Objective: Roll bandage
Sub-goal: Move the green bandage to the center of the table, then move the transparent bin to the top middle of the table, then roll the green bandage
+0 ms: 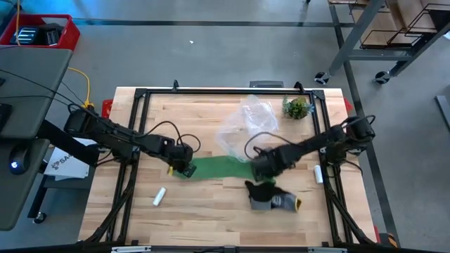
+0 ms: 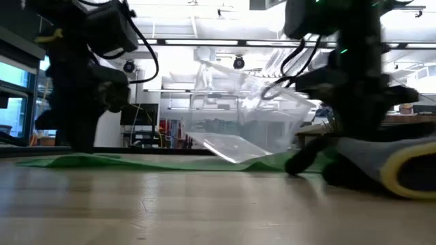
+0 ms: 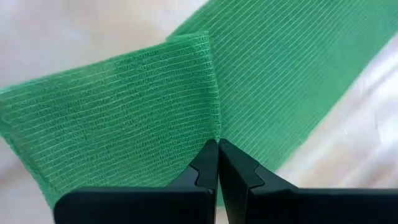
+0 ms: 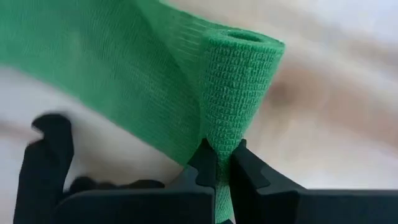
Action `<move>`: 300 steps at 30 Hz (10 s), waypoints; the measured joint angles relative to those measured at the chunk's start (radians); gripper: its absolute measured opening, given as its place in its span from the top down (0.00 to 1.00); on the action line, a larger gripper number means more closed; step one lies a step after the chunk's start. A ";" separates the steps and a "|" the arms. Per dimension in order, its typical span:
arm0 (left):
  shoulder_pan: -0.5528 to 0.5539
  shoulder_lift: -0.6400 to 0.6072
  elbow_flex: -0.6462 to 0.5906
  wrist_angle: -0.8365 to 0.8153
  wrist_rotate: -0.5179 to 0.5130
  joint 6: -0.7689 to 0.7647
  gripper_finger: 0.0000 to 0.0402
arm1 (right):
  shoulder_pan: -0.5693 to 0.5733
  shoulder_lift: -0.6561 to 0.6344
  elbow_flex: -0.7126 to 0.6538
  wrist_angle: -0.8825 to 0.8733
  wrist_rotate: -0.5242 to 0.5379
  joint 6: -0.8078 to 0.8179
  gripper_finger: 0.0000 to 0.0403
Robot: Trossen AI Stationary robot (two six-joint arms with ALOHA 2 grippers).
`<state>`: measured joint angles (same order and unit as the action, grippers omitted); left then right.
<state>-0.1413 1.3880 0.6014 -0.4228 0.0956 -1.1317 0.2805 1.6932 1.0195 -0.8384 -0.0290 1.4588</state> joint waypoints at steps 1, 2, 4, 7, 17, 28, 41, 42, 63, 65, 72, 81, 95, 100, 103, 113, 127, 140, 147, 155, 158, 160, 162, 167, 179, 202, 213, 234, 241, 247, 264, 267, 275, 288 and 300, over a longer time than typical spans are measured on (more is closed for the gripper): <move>-0.018 0.000 0.000 0.003 0.010 -0.019 0.99 | 0.029 0.000 0.000 0.003 -0.013 0.025 0.99; -0.036 0.000 0.001 0.005 0.018 -0.037 0.99 | 0.056 0.000 0.000 0.011 -0.023 0.047 0.99; -0.065 0.000 0.001 0.010 0.039 -0.068 0.99 | 0.104 0.000 0.000 0.026 -0.033 0.110 1.00; -0.101 0.000 0.001 0.032 0.055 -0.111 0.99 | 0.149 -0.002 0.000 0.053 -0.036 0.191 1.00; -0.111 -0.012 0.009 0.083 0.105 -0.155 0.99 | 0.124 -0.107 -0.001 0.000 0.053 0.219 1.00; -0.099 -0.014 0.010 -0.030 0.068 -0.071 0.99 | 0.066 -0.131 -0.002 -0.111 0.023 0.026 1.00; -0.093 -0.035 0.010 0.094 0.051 -0.087 0.99 | 0.066 -0.131 -0.002 -0.115 0.012 0.024 1.00; -0.092 -0.038 0.010 0.088 0.050 -0.087 0.99 | 0.066 -0.131 -0.002 -0.115 0.012 0.024 1.00; -0.067 -0.147 0.009 0.078 -0.111 0.033 0.84 | 0.066 -0.130 -0.002 -0.114 0.006 0.021 1.00; -0.060 -0.142 0.009 0.080 -0.108 0.018 0.77 | 0.066 -0.130 -0.002 -0.114 0.006 0.022 1.00; -0.049 -0.131 0.009 0.078 -0.074 0.006 0.63 | 0.066 -0.130 -0.002 -0.115 0.006 0.023 1.00; -0.058 0.005 0.008 0.133 -0.040 -0.010 0.75 | 0.066 -0.130 -0.002 -0.117 0.011 0.023 1.00; -0.067 0.032 0.009 -0.079 -0.027 -0.045 0.99 | 0.066 -0.130 -0.002 -0.198 -0.008 0.036 1.00; -0.073 0.013 0.008 -0.105 0.020 -0.087 1.00 | 0.066 -0.130 -0.002 -0.200 -0.001 0.133 1.00; -0.079 0.010 0.008 -0.126 0.022 -0.096 1.00 | 0.066 -0.130 -0.002 -0.211 0.039 0.200 0.99; -0.080 0.008 0.008 -0.154 0.001 -0.080 1.00 | 0.032 -0.129 -0.002 -0.208 0.061 0.269 0.95; -0.080 0.008 0.008 -0.148 -0.027 -0.076 1.00 | 0.027 -0.129 -0.002 -0.207 -0.044 0.236 0.66; -0.079 0.008 0.008 -0.136 -0.037 -0.090 1.00 | 0.018 -0.160 0.009 -0.220 -0.043 0.158 0.55; -0.079 0.008 0.008 -0.155 -0.037 -0.121 1.00 | 0.018 -0.265 0.015 -0.213 0.046 0.183 0.55; -0.079 0.008 0.008 -0.155 -0.042 -0.122 1.00 | 0.000 -0.350 0.016 0.131 0.235 0.095 0.77; -0.079 0.008 0.008 -0.154 -0.042 -0.122 1.00 | -0.022 -0.317 0.016 0.183 0.226 0.038 0.95; -0.079 0.008 0.008 -0.154 -0.042 -0.122 1.00 | -0.043 -0.290 0.016 0.188 0.226 0.025 0.97; -0.079 0.008 0.008 -0.152 -0.042 -0.122 1.00 | -0.074 -0.272 0.015 0.215 0.218 0.006 0.97; -0.079 0.007 0.008 -0.148 -0.042 -0.122 1.00 | -0.159 -0.242 0.015 0.373 0.218 -0.106 0.99; -0.082 0.007 0.008 -0.155 -0.014 -0.137 1.00 | -0.340 -0.255 0.015 0.449 0.176 -0.328 1.00; -0.081 0.006 0.037 -0.261 0.050 -0.125 1.00 | -0.339 -0.301 0.015 0.210 0.183 -0.338 1.00; -0.081 0.007 0.042 -0.270 0.049 -0.124 0.98 | -0.339 -0.301 0.015 0.210 0.186 -0.342 1.00; -0.048 -0.215 0.042 -0.323 -0.090 -0.239 0.92 | -0.197 -0.310 0.013 -0.219 -0.029 -0.409 1.00; -0.047 -0.223 0.043 -0.087 -0.187 -0.185 0.92 | -0.105 -0.303 -0.139 -0.072 -0.177 -0.263 1.00; -0.053 -0.152 0.043 -0.088 -0.181 -0.183 0.94 | -0.053 -0.303 -0.283 0.176 -0.203 -0.081 1.00; -0.060 -0.134 0.042 -0.028 -0.257 -0.165 0.94 | 0.014 -0.240 -0.348 0.326 -0.041 0.078 1.00; -0.060 -0.134 0.042 -0.027 -0.260 -0.165 0.94 | 0.008 -0.217 -0.348 0.342 -0.038 0.078 1.00; -0.060 -0.134 0.042 -0.024 -0.263 -0.165 0.94 | 0.008 -0.208 -0.348 0.424 -0.038 0.088 1.00; -0.060 -0.134 0.042 -0.024 -0.297 -0.165 0.94 | -0.007 -0.208 -0.348 0.735 0.073 0.071 1.00; -0.068 -0.112 0.041 0.021 -0.250 -0.115 0.94 | -0.007 -0.336 -0.346 0.682 0.082 -0.002 1.00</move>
<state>-0.2095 1.2756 0.6427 -0.4017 -0.1542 -1.2468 0.2730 1.3575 0.6739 -0.1560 0.0531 1.4570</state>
